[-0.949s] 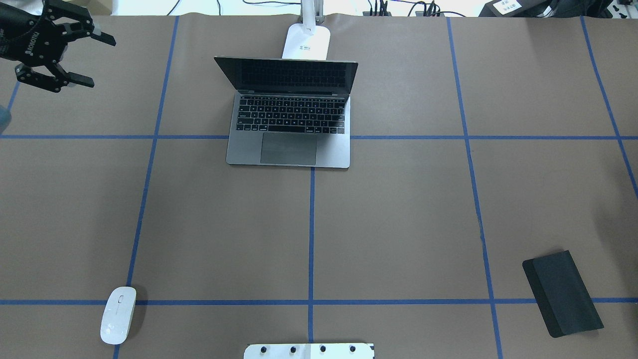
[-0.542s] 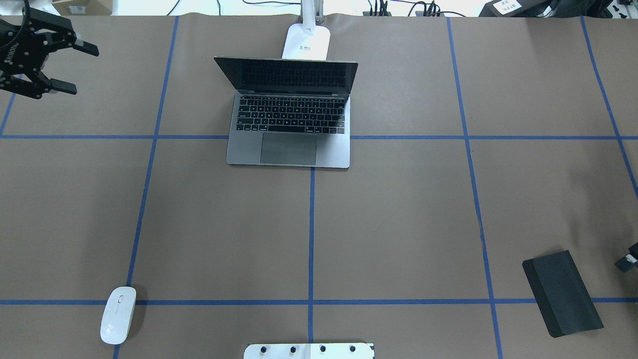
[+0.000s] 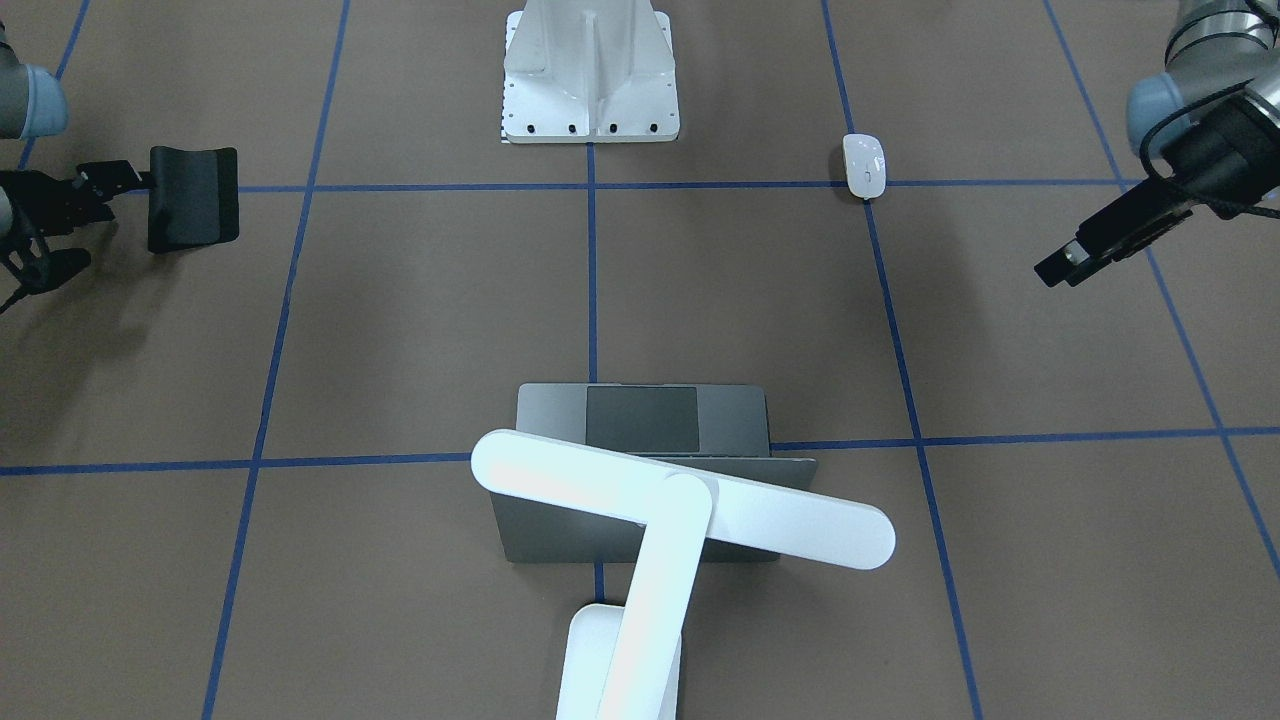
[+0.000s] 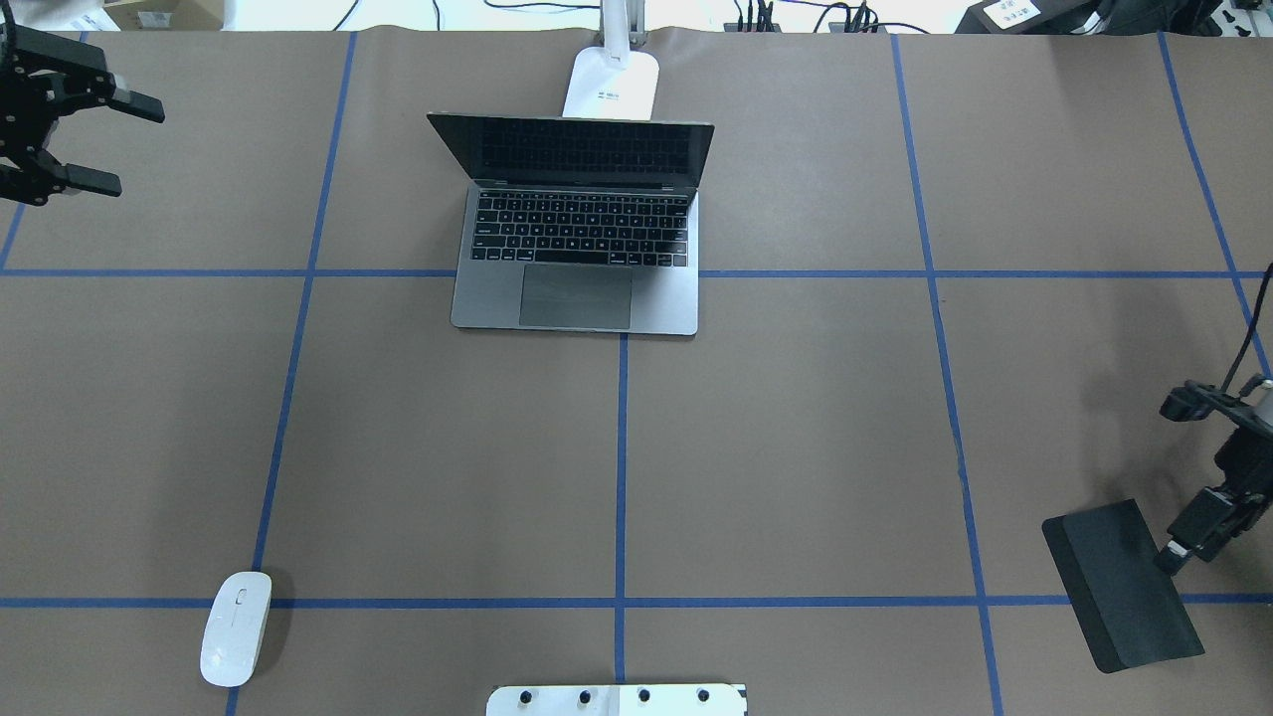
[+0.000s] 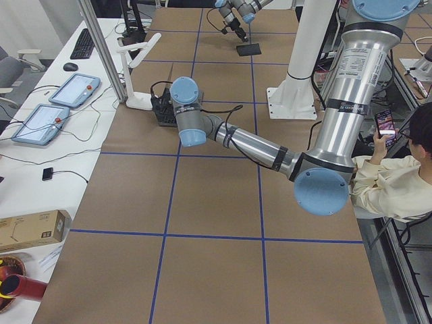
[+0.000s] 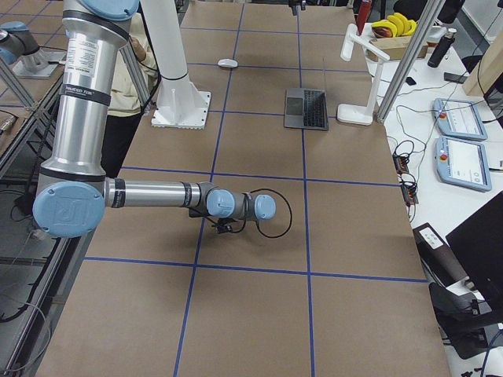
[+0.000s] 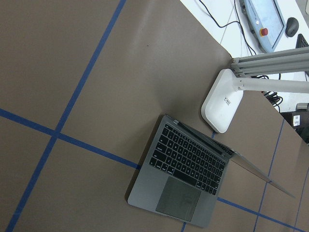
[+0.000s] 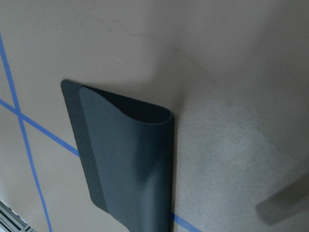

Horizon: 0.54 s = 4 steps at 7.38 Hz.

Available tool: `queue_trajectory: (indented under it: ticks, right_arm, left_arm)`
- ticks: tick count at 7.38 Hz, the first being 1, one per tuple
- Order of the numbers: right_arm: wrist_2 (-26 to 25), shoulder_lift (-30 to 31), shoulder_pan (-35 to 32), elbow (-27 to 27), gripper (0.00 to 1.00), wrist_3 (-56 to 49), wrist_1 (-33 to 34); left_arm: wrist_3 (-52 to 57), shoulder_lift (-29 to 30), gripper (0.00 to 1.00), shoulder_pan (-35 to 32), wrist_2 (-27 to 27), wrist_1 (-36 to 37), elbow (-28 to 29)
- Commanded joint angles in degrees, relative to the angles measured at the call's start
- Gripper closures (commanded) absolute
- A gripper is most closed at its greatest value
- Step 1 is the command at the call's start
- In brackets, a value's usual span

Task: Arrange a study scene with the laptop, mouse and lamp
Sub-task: 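Grasp the edge of the dark grey mouse pad with the right gripper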

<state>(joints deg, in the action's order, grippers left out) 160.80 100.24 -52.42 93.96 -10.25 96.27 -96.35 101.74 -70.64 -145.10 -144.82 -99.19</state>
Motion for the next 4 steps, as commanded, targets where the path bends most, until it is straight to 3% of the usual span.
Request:
queue_trajectory:
  ticks: [1,4]
  right_arm:
    - [-1.2,-1.9,2.5,0.6,0.00,4.2,0.0]
    - [-1.3,-2.6,2.6,0.8,0.00,4.2,0.3]
  left_arm:
    - [0.3,-0.8,0.00,0.0,-0.3,0.1,-0.7]
    - [0.3,-0.8,0.00,0.0,-0.4,0.0,-0.8]
